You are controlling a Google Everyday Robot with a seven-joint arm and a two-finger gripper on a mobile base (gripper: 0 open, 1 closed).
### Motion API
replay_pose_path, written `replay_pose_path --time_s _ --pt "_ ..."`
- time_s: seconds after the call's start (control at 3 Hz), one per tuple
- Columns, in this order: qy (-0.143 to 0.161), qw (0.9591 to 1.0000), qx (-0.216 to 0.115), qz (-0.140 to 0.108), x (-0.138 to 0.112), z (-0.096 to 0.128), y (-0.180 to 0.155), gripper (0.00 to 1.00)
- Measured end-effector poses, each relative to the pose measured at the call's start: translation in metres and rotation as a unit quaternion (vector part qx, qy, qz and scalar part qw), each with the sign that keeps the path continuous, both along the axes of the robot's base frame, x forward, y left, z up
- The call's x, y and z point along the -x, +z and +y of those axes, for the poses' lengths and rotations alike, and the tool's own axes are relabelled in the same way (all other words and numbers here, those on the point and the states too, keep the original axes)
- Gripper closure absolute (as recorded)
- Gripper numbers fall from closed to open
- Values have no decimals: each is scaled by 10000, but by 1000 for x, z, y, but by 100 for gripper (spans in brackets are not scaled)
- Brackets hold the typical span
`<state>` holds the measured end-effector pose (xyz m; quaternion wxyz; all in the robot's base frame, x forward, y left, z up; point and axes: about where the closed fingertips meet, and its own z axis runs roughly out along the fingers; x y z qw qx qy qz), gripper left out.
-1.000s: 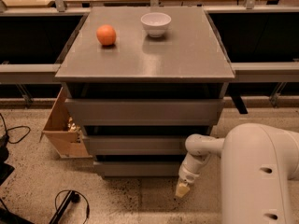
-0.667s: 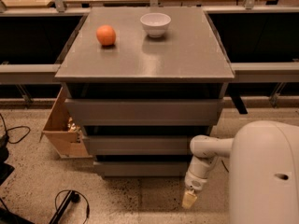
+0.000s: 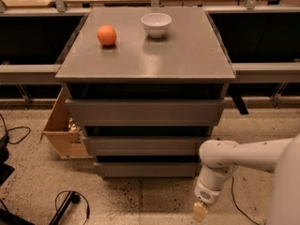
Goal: Close bottom drawer
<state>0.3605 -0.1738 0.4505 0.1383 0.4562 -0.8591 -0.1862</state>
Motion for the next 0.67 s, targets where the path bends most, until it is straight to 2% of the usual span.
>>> replay_pose_path --time_s 0.33,0.67 --pt "-142 9970 714 -245 28 -8 38 100" --pt "-467 9868 1458 -532 39 -28 83 100"
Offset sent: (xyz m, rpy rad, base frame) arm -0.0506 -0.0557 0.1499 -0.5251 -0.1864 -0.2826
